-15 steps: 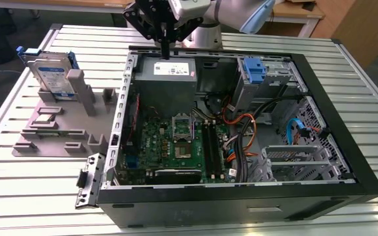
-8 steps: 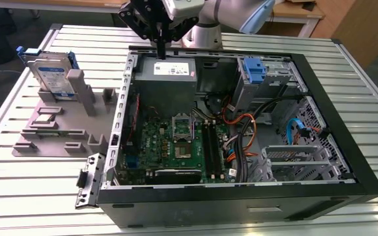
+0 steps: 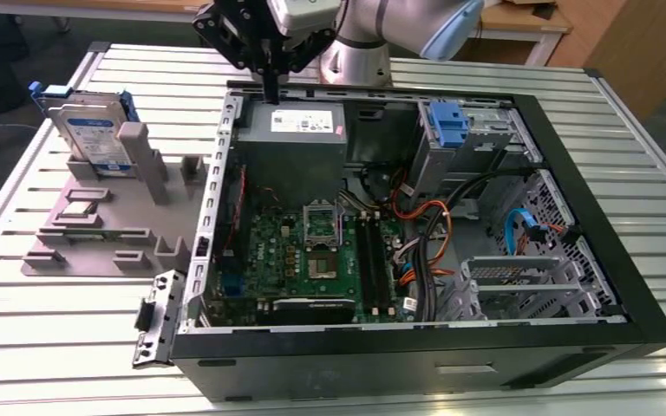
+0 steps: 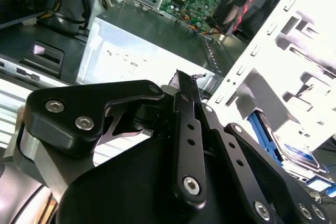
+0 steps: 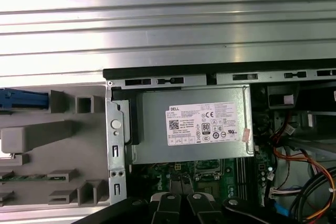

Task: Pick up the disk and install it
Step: 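Reach for the disk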

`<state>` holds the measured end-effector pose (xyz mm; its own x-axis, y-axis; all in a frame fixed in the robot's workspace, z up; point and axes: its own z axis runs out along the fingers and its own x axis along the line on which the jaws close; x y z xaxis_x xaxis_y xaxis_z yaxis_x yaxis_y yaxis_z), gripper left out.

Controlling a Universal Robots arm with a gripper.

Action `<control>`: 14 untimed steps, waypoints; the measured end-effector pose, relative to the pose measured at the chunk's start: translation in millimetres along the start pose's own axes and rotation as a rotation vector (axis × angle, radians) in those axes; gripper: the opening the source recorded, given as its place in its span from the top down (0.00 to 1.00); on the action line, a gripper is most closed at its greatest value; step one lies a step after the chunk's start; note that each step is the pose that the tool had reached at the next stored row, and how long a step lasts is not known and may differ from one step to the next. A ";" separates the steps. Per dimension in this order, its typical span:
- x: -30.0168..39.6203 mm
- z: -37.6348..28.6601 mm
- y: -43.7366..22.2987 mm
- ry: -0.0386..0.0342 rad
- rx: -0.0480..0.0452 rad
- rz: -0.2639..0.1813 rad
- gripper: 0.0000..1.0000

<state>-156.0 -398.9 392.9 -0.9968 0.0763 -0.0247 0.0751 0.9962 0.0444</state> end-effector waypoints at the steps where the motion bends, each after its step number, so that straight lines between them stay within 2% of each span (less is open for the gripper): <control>1: 1.7 0.0 -0.1 0.0000 0.0000 0.000 0.89; 5: 7.6 0.0 -0.6 0.0000 0.0000 0.000 0.89; 14: 13.3 0.0 -1.0 0.0000 0.0000 0.000 0.89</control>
<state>-169.3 -398.9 392.6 -0.9968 0.0762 -0.0247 0.0751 0.9962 0.0444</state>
